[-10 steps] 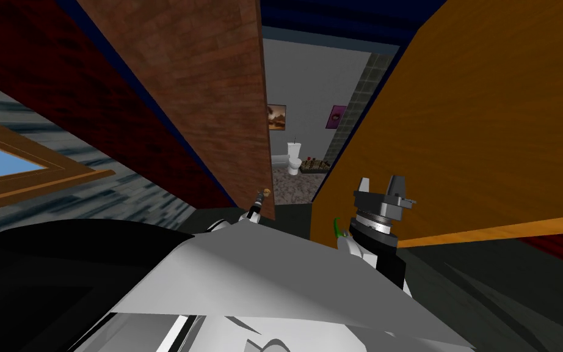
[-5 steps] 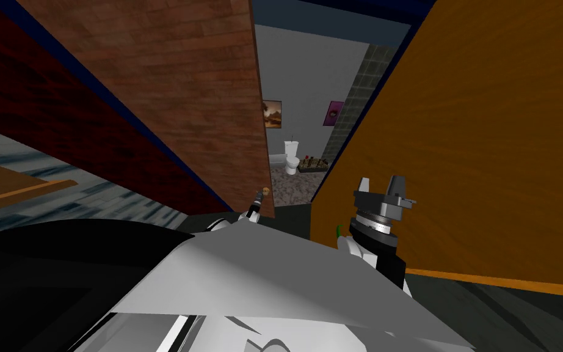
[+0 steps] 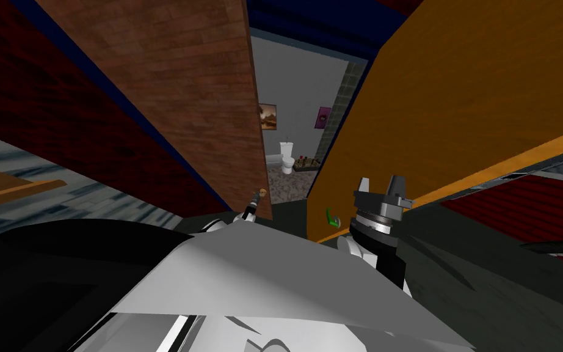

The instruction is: Pull the door open

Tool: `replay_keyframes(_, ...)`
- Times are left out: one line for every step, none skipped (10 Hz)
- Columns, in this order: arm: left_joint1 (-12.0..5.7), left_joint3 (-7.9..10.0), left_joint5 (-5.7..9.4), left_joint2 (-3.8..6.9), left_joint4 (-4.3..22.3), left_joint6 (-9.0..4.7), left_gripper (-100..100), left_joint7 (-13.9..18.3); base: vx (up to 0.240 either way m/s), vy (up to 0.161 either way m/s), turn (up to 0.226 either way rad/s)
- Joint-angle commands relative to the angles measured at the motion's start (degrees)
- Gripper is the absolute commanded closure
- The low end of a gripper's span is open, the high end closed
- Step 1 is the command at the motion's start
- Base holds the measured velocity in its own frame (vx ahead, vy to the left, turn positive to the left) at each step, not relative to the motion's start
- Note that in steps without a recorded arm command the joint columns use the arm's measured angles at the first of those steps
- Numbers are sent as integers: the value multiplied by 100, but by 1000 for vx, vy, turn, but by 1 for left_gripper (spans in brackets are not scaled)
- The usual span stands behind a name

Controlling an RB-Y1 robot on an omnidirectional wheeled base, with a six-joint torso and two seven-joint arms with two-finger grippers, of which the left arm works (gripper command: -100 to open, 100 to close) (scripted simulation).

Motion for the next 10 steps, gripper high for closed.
replay_keyframes(107, -82, -19, 102, -45, -91, 100, 173, -169, -41, -211)
replay_keyframes(188, -129, -24, 235, -20, -188, 100, 327, -156, -22, -197)
replay_keyframes(243, -161, -27, 325, -3, -255, 100, 432, -109, -14, -143)
replay_keyframes(271, -177, -29, 371, 6, -288, 100, 484, -57, -21, -71)
replay_keyframes(325, -208, -32, 460, 23, -353, 100, 588, -40, -25, -101)
replay_keyframes(379, -239, -35, 548, 39, -418, 100, 690, -46, -15, -117)
replay_keyframes(429, -268, -38, 631, 55, -478, 100, 786, -45, -5, -116)
replay_keyframes(476, -295, -40, 708, 70, -534, 100, 875, -37, -5, -90)
replay_keyframes(538, -332, -44, 810, 89, -610, 100, 994, -35, -5, -98)
replay_keyframes(588, -361, -47, 893, 105, -670, 100, 1089, -43, -2, -82)
